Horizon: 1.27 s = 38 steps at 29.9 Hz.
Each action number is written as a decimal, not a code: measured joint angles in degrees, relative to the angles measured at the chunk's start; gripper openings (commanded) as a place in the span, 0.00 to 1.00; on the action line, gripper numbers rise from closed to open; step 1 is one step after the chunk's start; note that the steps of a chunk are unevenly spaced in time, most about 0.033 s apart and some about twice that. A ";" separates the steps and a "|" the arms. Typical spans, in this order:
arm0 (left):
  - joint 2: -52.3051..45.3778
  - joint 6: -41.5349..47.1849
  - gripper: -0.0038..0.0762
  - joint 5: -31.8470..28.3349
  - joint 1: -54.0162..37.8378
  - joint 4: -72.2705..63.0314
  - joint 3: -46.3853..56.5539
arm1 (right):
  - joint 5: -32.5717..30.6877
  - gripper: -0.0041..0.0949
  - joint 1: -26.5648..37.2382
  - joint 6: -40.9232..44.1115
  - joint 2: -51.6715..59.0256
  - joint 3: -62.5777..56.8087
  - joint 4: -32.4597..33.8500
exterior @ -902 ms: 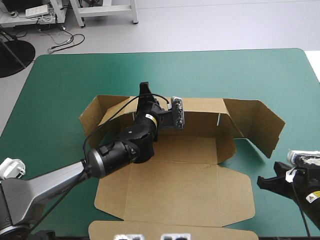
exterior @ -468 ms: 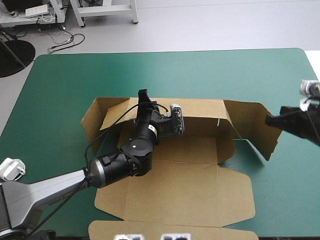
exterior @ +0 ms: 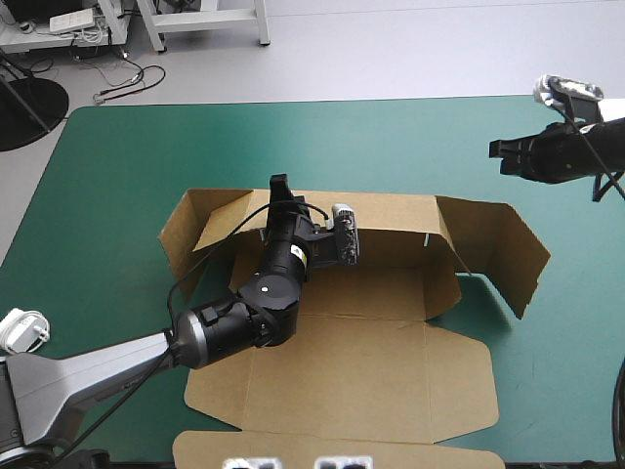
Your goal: Fold the box
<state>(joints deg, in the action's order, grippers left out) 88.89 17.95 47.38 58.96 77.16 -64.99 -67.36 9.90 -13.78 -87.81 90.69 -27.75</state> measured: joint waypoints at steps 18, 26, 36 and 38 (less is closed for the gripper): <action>0.06 4.44 0.04 0.58 0.19 1.19 0.09 | -3.12 0.02 -0.83 -4.75 -1.73 -15.28 -1.31; 0.10 4.61 0.04 0.70 0.19 1.19 0.09 | 0.49 0.02 -0.83 -12.83 7.47 -26.29 -7.25; 0.11 4.55 0.04 0.09 0.19 -0.67 0.09 | 17.46 0.02 -0.83 -36.11 16.88 -48.70 -28.26; 0.11 4.55 0.04 0.09 0.19 -0.71 0.04 | 19.61 0.02 -0.83 -41.31 18.33 -52.13 -32.87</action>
<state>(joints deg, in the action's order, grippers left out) 89.00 22.50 47.48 59.15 76.45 -64.95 -47.75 9.07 -55.09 -69.48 38.56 -60.62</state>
